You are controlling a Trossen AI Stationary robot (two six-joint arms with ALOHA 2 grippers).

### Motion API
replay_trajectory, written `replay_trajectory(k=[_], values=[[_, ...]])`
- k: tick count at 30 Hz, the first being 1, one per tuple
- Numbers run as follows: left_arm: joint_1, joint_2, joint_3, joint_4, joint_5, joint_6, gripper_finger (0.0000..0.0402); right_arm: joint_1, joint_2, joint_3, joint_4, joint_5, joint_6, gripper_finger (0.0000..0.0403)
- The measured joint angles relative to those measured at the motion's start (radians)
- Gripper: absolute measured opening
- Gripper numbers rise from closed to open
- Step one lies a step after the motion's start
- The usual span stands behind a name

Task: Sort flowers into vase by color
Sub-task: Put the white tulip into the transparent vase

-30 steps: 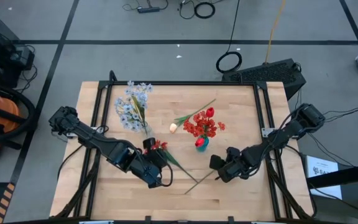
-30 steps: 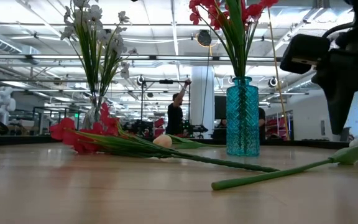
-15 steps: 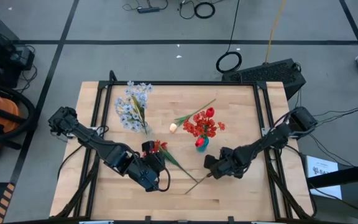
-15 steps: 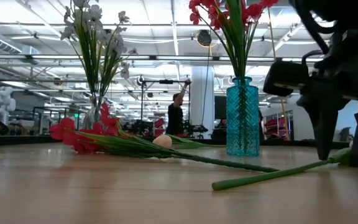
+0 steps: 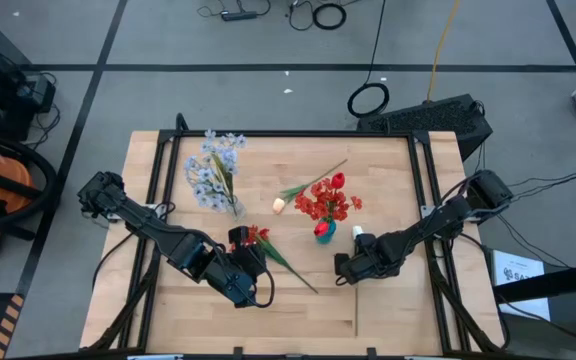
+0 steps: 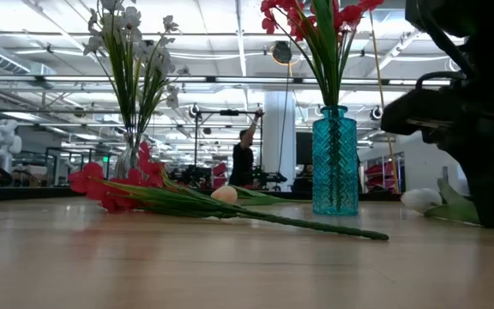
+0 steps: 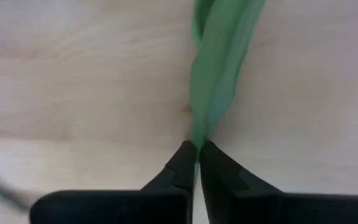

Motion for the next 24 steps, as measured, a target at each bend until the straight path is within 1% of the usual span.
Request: replay_trajectory(k=[3, 5, 8, 11, 13, 14, 17, 20, 22, 24], values=[[0.000, 0.000, 0.000, 0.000, 0.000, 0.000, 0.0088, 0.014, -0.014, -0.001, -0.044, 0.011, 0.008, 0.0013], [0.000, 0.000, 0.000, 0.000, 0.000, 0.000, 0.0088, 0.031, -0.036, -0.003, -0.071, 0.036, 0.014, 0.0009], [0.000, 0.000, 0.000, 0.000, 0.000, 0.000, 0.0088, 0.066, -0.095, -0.002, -0.081, 0.115, 0.034, 0.0003], [0.000, 0.000, 0.000, 0.001, 0.005, 0.000, 0.0088, 0.108, -0.175, -0.002, -0.082, 0.230, 0.029, 0.0003], [0.000, 0.000, 0.000, 0.003, 0.026, 0.000, 0.0088, 0.138, -0.235, -0.002, -0.078, 0.288, -0.020, 0.0003], [0.000, 0.000, 0.000, 0.003, 0.033, 0.000, 0.0088, 0.150, -0.264, -0.001, -0.077, 0.294, -0.064, 0.0003], [0.002, 0.000, 0.000, 0.006, 0.037, 0.001, 0.0088, 0.174, -0.338, 0.000, -0.094, 0.273, -0.192, 0.0003], [0.009, 0.000, 0.000, 0.039, 0.037, 0.001, 0.0088, 0.195, -0.400, 0.000, -0.114, 0.273, -0.231, 0.0003], [0.017, 0.000, 0.000, 0.074, 0.037, 0.001, 0.0088, 0.217, -0.432, 0.000, -0.135, 0.314, -0.275, 0.0002], [0.022, 0.000, 0.000, 0.126, 0.038, 0.001, 0.0088, 0.239, -0.468, 0.000, -0.182, 0.378, -0.279, 0.0002]])
